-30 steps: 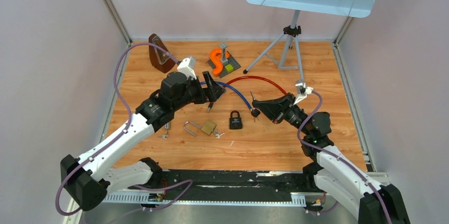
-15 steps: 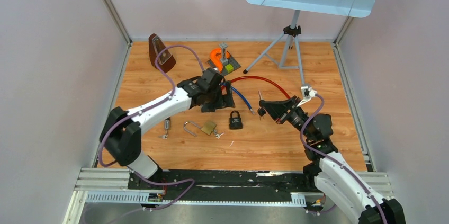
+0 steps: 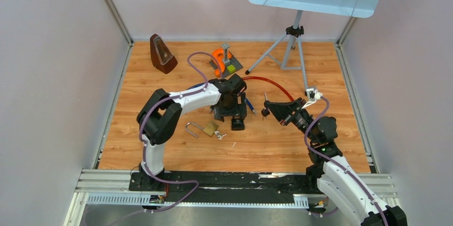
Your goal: Unlock with the key
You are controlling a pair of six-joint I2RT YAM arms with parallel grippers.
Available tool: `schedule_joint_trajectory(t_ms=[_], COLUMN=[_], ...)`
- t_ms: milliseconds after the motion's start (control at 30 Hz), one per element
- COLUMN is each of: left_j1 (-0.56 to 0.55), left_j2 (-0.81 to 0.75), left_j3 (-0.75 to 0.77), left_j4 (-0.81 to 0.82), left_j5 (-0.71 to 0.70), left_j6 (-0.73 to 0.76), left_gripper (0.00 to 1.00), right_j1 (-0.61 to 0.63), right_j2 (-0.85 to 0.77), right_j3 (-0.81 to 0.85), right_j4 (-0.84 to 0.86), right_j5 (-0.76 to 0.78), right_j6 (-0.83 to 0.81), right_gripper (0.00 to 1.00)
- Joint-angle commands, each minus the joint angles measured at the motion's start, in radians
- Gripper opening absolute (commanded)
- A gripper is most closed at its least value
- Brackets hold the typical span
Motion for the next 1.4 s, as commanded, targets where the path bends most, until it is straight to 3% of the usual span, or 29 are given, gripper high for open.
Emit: schedule_joint_trajectory(t_ms=[0,133,367,500,733,900,1100,1300,1367], left_j1=[-0.018,-0.034,-0.043,-0.043,-0.059,-0.073,-0.072,-0.071,-0.060], left_j2=[0.061,0.126,0.156,0.114,-0.013,-0.042,-0.088,-0.100,-0.112], left_j3=[0.070,0.099,0.131,0.149,0.163,0.184,0.192,0.250,0.245], left_j4=[-0.011,-0.039,-0.087,-0.145,-0.259,-0.361,-0.363,-0.449,-0.443], left_j5=[0.011,0.011,-0.008,-0.176,-0.503,-0.694,-0.684,-0.826,-0.789], left_j6=[-0.010,-0.007,0.011,0.059,0.173,0.195,0.200,0.200,0.200], left_gripper=[1.00,0.93,0.65,0.40,0.17,0.15,0.12,0.08,0.08], right_j1=[-0.012,-0.018,-0.028,-0.032,-0.033,-0.035,-0.032,0.015,0.035], right_j2=[-0.015,-0.021,-0.023,-0.024,-0.002,0.038,0.164,0.260,0.290], right_j3=[-0.003,-0.006,-0.006,-0.006,-0.003,-0.005,0.014,0.035,0.044], right_j4=[0.018,0.019,0.020,0.022,0.045,0.081,0.184,0.246,0.259], right_j5=[0.009,0.007,0.000,-0.008,-0.025,-0.040,-0.149,-0.179,-0.179], right_j6=[-0.005,0.001,0.008,0.016,0.032,0.066,0.138,0.151,0.147], right_gripper=[0.00,0.00,0.00,0.00,0.00,0.00,0.00,0.00,0.00])
